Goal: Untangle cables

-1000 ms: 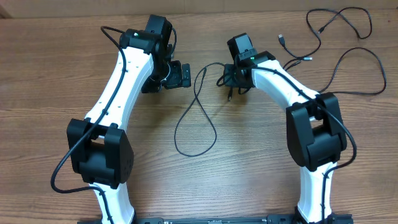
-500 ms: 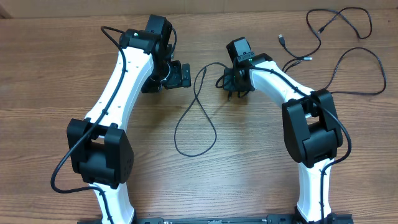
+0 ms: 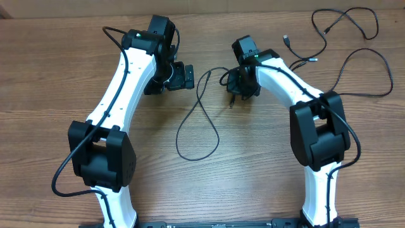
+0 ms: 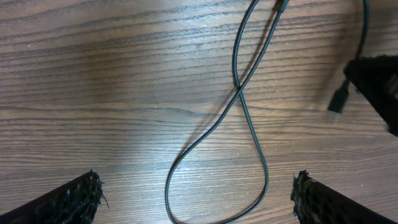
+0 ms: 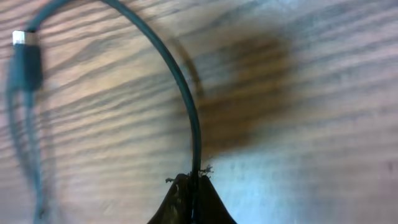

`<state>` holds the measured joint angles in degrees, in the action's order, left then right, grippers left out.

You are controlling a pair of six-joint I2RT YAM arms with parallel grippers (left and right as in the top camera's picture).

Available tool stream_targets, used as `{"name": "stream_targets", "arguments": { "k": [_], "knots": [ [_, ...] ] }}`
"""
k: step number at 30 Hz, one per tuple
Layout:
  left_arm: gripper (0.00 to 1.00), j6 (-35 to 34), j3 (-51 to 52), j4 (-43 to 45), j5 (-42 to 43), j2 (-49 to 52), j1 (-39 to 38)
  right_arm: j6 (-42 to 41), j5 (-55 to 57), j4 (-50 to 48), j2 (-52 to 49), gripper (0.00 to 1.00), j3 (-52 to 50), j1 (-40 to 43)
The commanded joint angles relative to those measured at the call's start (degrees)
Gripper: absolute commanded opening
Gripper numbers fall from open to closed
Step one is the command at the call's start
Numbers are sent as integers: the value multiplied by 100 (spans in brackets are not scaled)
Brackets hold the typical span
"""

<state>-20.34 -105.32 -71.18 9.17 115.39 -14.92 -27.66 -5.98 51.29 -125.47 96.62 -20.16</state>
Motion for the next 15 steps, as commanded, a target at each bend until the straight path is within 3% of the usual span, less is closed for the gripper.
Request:
{"name": "stream_targets", "arguments": {
  "k": [1, 9, 15],
  "knots": [
    [100, 170, -125, -15, -39, -162, -11, -153, -555, 186, 645, 4, 317, 31],
    [99, 170, -125, -15, -39, -162, -11, -153, -1510, 772, 824, 3, 319, 28],
    [100, 170, -125, -15, -39, -162, -11, -151, -1572, 1099, 824, 4, 308, -114]
  ]
}}
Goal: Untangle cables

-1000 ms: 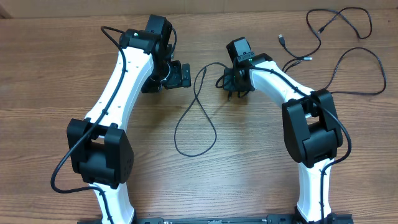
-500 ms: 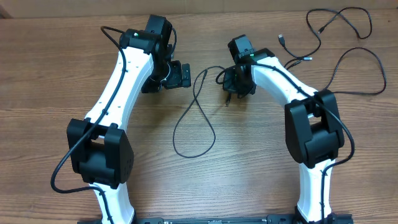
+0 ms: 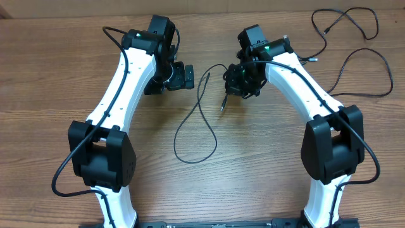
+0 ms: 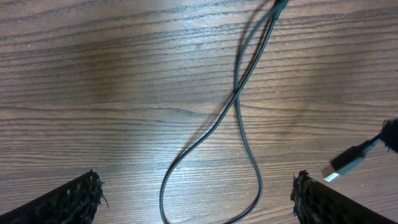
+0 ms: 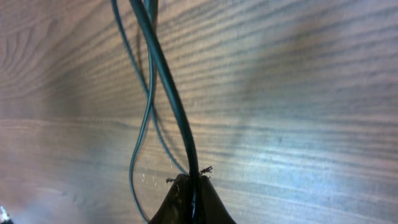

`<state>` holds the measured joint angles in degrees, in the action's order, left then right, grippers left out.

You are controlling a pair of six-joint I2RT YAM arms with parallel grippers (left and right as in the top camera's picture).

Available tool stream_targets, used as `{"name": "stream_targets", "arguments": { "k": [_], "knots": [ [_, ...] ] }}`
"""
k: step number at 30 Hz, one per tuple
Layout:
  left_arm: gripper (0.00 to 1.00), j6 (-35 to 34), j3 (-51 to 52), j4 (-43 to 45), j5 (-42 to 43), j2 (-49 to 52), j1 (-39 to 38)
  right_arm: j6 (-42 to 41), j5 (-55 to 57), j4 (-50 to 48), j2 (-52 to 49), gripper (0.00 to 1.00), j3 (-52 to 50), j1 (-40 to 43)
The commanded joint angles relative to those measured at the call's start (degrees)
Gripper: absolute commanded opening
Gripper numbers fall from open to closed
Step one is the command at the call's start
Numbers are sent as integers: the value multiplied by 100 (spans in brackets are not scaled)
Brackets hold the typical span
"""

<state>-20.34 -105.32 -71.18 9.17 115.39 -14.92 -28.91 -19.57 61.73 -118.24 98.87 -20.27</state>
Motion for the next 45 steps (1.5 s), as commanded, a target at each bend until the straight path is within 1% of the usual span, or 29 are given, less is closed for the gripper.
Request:
{"name": "stream_targets", "arguments": {
  "k": [1, 13, 15, 17, 22, 23, 24, 25, 26, 29, 31, 34, 38, 45],
  "knots": [
    [100, 170, -125, -15, -39, -162, -11, -26, -195, 85, 101, 4, 81, -151],
    [100, 170, -125, -15, -39, -162, -11, -31, 122, 74, 28, 4, -203, -909],
    [99, 170, -125, -15, -39, -162, -11, -170, 267, 72, 20, 4, -249, -1021],
    [100, 170, -125, -15, -39, -162, -11, -306, 365, 68, 20, 4, -293, -1102],
    [100, 170, -125, -15, -39, -162, -11, -256, 420, 98, 11, 4, -293, -1158],
    [100, 170, -125, -15, -39, -162, -11, -256, 529, 98, 11, 11, -293, -1154],
    [100, 170, -125, -15, -37, -162, -11, -258, 831, 101, 11, 27, -293, -1097],
    [100, 170, -125, -15, -39, -162, -11, -260, 966, 101, 11, 33, -291, -1060],
    [100, 170, -125, -15, -39, -162, -13, -260, 1104, 96, 11, 37, -291, -1005],
    [100, 170, -125, -15, -39, -162, -11, -262, 1434, 11, 11, 43, -291, -754],
    [100, 170, -125, -15, -39, -162, -11, -262, 1620, -83, 11, 50, -293, -546],
    [100, 170, -125, -15, -39, -162, -11, -262, 1832, -234, -22, 51, -293, -352],
    [100, 170, -125, -15, -39, -162, -11, -260, 1956, -518, -142, 50, -361, -236],
    [100, 170, -125, -15, -39, -162, -11, -358, 1954, -1320, -225, 49, -1025, -258]
  ]
}}
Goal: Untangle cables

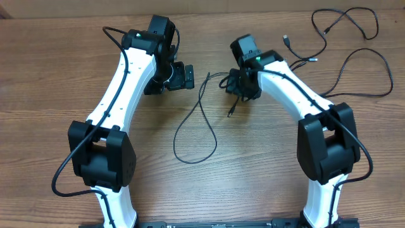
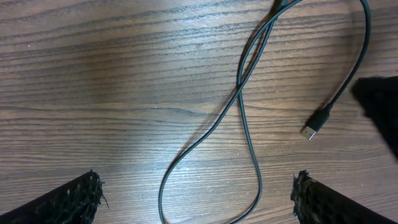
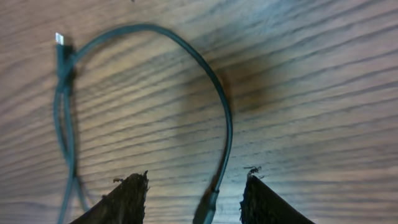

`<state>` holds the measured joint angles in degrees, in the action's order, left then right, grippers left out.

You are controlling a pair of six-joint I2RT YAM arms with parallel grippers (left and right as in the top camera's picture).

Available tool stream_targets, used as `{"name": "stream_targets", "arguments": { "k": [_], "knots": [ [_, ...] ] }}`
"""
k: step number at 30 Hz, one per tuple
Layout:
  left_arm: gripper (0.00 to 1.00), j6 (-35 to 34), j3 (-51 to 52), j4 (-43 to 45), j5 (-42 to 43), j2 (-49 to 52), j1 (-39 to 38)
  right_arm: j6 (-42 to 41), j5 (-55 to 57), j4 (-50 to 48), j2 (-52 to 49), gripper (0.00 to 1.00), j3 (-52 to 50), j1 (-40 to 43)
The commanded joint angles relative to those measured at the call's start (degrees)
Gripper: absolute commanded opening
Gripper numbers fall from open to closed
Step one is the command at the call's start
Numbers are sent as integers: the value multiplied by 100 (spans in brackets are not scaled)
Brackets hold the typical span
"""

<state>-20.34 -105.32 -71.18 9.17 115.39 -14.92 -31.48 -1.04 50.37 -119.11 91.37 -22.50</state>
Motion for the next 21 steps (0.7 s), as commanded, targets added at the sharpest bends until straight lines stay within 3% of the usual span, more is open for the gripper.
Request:
{"name": "stream_targets", "arguments": {
  "k": [1, 7, 21],
  "knots": [
    [100, 170, -125, -15, -39, -162, -11, -205, 101, -251, -138, 49, -356, -35],
    [100, 170, -125, -15, -39, -162, -11, -326, 101, -719, -146, 41, -758, -35],
    [100, 170, -125, -15, -39, -162, -11, -348, 70, -935, -146, 6, -1080, -94]
  ]
}}
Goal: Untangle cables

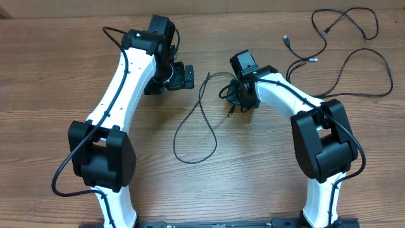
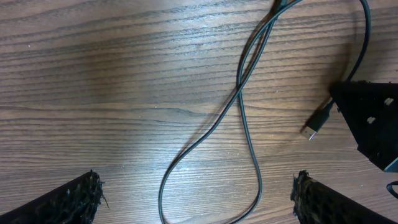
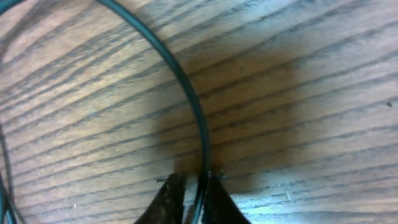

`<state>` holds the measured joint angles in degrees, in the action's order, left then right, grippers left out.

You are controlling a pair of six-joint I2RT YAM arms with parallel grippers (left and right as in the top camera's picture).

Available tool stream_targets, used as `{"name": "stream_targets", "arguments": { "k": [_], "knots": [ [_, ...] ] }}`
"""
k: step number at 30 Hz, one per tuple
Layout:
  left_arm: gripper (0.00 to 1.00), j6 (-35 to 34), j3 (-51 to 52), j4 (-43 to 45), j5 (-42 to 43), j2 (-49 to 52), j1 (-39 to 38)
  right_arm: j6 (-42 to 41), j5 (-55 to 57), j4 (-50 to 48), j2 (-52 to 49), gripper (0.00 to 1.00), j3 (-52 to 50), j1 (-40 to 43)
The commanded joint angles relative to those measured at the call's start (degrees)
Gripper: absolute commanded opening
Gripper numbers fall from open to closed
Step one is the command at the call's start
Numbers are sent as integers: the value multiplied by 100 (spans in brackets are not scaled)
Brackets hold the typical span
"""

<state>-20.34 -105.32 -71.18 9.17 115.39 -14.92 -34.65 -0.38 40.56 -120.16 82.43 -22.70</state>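
Note:
A thin black cable [image 1: 176, 139] lies on the wooden table in a crossed loop, also in the left wrist view [image 2: 239, 93]. Its USB plug [image 2: 316, 126] rests right of the crossing. My right gripper [image 1: 237, 95] is down on the arc of cable near that plug. Its fingers stand narrowly apart with the cable [image 3: 202, 134] between them [image 3: 193, 183], and bare wood shows beside one finger. My left gripper [image 2: 199, 199] hangs wide open above the loop, holding nothing.
More black cables [image 1: 345, 38] lie tangled at the table's [image 1: 76, 76] far right corner, one small plug [image 1: 286, 39] pointing toward the right arm. The left arm's own black wire runs along its white links.
My right gripper was wide open a little above the cable's arc. Now it sits lower, with its fingers drawn in close on either side of the cable. The left gripper and the loop have not moved.
My right gripper was first shut on the cable end low by the table. Then it held it farther left, with the plug hanging. Later it stood open and the plug lay right of the loop. Now its fingers flank the cable again.

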Motion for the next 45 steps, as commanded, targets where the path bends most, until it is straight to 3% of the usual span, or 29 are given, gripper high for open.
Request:
{"name": "stream_targets", "arguments": {
  "k": [1, 7, 22, 45],
  "knots": [
    [100, 170, -125, -15, -37, -162, -11, -31, -37, 44, -42, 4, -186, -94],
    [100, 170, -125, -15, -39, -162, -11, -28, -358, 70, -26, 4, -129, -133],
    [100, 170, -125, -15, -39, -162, -11, -37, -2413, 1161, 625, 4, 684, -133],
    [100, 170, -125, -15, -39, -162, -11, -378, -1447, 1307, 603, 4, 678, -1246]
  ]
}}
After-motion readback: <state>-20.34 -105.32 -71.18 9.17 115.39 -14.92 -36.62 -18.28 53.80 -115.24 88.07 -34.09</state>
